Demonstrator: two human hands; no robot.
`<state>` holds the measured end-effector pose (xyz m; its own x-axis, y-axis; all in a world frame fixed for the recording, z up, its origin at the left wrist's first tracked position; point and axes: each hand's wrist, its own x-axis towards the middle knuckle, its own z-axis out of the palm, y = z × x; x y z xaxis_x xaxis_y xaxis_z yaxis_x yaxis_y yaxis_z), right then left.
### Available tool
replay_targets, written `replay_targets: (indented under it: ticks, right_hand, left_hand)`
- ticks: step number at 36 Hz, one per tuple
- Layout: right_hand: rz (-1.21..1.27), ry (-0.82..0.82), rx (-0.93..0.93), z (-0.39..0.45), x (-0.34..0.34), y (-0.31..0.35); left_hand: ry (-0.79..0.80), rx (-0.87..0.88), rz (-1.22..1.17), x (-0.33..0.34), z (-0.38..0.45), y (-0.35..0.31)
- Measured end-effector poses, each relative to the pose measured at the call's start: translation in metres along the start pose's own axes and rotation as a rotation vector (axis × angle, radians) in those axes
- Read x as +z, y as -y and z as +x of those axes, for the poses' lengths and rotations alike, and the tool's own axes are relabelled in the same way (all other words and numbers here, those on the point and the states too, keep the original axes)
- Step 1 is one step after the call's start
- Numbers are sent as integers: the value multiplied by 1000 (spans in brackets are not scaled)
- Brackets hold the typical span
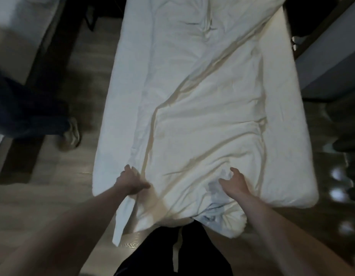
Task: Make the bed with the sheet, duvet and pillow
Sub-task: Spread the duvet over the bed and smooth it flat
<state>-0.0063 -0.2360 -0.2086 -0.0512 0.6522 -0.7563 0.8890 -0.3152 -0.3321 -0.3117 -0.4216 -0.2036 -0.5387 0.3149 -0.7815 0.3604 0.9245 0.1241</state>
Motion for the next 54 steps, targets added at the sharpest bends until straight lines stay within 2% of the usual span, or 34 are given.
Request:
replay_targets:
  ticks: [4, 6, 10, 12, 15, 18, 22, 23, 28, 31, 34, 35, 38, 40, 42, 44, 46, 48, 51, 54]
  right_hand:
    - [-18, 76, 33, 13, -6, -30]
    - [-138, 124, -70, 11, -4, -37]
    - [-422, 247, -388, -5, 25, -40]
    - [-519, 296, -453, -11, 46, -40]
    - [-638, 220, -459, -18, 73, -48]
    - [-578, 165, -447, -21, 87, -66]
    - [-497, 179, -412, -33, 91, -84]
    - [-469, 157, -416, -38, 92, -85]
    - [-331, 11, -450, -75, 109, -85]
    - [-307, -25, -452, -88, 139, -88]
    - [-262, 21, -378, -86, 176, -74]
    - [-250, 26, -339, -83, 190, -70]
    - [-295, 137, -181, -79, 218, -61]
    - [-213, 135, -88, -80, 225, -60]
    - [40, 16, 23, -80, 224, -66]
    - [269, -192, 177, -77, 216, -73]
    - [412, -367, 311, -70, 201, -79]
    - [509, -467, 426, -60, 182, -84]
    - [744, -521, 527, -40, 161, -86]
    - [960, -451, 570, -12, 156, -93]
  left_hand:
    - [-134, 55, -48, 10, -3, -11]
    - [-152, 68, -146, 8, -6, -16]
    - [-208, 50, -371, -8, -21, -25]
    - [-192, 39, -479, -11, -27, -21]
    - [-165, 56, -653, -8, -26, -9]
    - [-148, 75, -652, -6, -21, 3]
    - [-113, 121, -214, 2, -15, 22]
    - [-123, 140, -167, 2, -17, 23]
    - [-325, 179, -402, -32, -15, 24]
    - [-330, 186, -435, -51, -10, 46]
    - [-343, 153, -384, -56, -2, 69]
    - [-304, 138, -358, -55, 3, 74]
    - [-58, 75, -388, -42, 30, 93]
    - [49, 39, -396, -34, 45, 104]
    - [85, 29, -331, -29, 49, 112]
    - [128, 13, -258, -22, 45, 114]
    - [149, 23, -213, -17, 44, 118]
    - [137, 30, -173, -10, 54, 125]
    - [80, 44, -184, -5, 65, 123]
    - [-32, 24, -274, -5, 64, 108]
